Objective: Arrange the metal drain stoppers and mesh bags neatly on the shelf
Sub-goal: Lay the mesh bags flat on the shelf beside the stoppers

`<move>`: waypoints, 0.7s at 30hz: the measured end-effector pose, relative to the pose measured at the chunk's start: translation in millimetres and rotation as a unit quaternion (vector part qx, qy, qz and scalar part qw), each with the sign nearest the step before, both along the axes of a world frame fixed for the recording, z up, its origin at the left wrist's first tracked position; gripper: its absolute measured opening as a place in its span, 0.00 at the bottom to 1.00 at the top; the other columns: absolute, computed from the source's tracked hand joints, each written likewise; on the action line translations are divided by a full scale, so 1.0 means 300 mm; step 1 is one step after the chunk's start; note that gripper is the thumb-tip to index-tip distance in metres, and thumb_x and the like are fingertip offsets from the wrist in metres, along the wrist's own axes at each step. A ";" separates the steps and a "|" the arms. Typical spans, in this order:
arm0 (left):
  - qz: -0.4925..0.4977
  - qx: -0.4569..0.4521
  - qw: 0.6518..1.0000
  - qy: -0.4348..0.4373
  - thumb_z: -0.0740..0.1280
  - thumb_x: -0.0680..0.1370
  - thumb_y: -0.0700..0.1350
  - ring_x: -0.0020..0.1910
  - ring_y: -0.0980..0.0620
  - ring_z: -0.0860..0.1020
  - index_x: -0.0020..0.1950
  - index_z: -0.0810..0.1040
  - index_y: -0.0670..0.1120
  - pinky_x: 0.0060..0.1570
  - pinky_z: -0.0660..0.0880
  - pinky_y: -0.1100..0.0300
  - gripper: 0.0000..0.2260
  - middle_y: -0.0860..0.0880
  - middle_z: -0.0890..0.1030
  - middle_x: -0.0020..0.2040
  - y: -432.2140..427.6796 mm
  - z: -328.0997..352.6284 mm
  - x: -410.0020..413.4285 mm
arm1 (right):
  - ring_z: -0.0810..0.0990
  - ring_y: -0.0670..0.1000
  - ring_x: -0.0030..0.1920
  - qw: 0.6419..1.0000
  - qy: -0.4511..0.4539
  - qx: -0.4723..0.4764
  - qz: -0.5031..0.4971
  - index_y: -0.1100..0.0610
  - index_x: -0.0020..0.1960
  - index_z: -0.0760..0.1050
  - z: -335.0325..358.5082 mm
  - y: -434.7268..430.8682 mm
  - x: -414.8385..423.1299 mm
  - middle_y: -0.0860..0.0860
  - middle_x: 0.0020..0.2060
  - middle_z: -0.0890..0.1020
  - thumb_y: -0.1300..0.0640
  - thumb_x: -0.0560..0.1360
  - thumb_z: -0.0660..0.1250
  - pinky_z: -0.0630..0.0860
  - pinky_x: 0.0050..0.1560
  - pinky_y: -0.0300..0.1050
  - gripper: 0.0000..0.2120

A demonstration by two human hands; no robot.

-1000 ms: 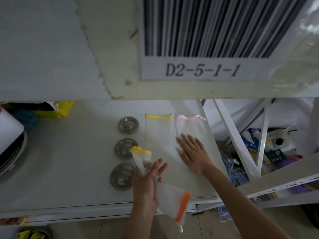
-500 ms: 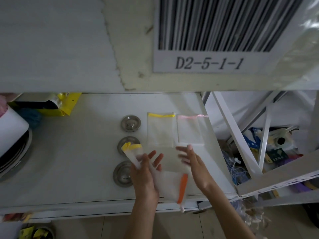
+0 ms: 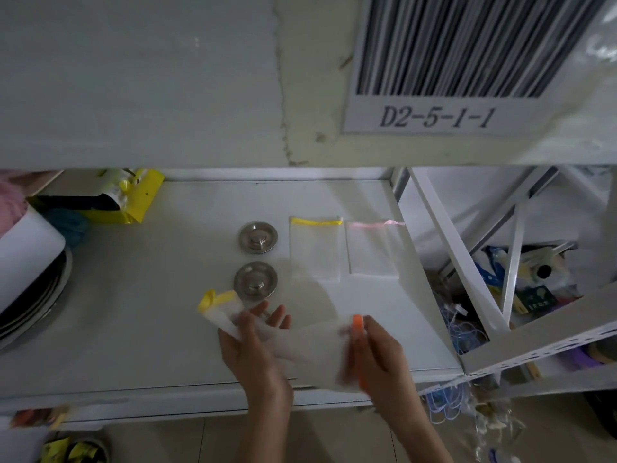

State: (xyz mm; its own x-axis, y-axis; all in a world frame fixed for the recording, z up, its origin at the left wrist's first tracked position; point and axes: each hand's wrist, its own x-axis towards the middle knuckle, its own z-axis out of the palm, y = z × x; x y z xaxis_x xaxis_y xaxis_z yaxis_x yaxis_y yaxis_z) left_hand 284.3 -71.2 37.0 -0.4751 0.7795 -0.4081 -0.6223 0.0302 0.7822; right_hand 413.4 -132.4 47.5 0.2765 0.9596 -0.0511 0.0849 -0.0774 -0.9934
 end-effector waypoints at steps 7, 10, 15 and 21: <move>0.014 0.019 0.996 0.085 0.58 0.83 0.38 0.32 0.52 0.86 0.61 0.70 0.46 0.30 0.81 0.59 0.08 0.41 0.81 0.47 -0.011 -0.008 -0.195 | 0.73 0.48 0.29 0.937 -0.239 -0.118 0.226 0.54 0.43 0.79 -0.091 0.298 0.136 0.50 0.29 0.76 0.56 0.80 0.62 0.70 0.33 0.39 0.10; 0.006 0.026 0.996 0.081 0.58 0.83 0.37 0.34 0.51 0.86 0.62 0.69 0.45 0.32 0.82 0.57 0.08 0.39 0.80 0.49 -0.021 -0.018 -0.229 | 0.81 0.54 0.45 0.843 -0.444 -0.088 0.291 0.52 0.49 0.78 -0.192 0.407 0.113 0.51 0.44 0.83 0.52 0.78 0.63 0.74 0.44 0.47 0.06; -0.007 0.030 0.996 0.087 0.58 0.84 0.38 0.36 0.52 0.86 0.62 0.69 0.46 0.30 0.81 0.58 0.08 0.39 0.81 0.49 -0.043 -0.030 -0.234 | 0.78 0.57 0.57 0.794 -0.579 -0.003 0.186 0.52 0.60 0.75 -0.238 0.461 0.066 0.53 0.54 0.80 0.49 0.74 0.67 0.72 0.55 0.51 0.16; -0.019 0.028 0.995 0.092 0.58 0.84 0.39 0.34 0.53 0.86 0.71 0.67 0.39 0.30 0.81 0.59 0.15 0.37 0.79 0.51 -0.046 -0.044 -0.241 | 0.74 0.54 0.63 0.830 -0.554 0.056 0.042 0.51 0.66 0.71 -0.287 0.274 0.002 0.51 0.63 0.76 0.49 0.77 0.60 0.67 0.64 0.48 0.18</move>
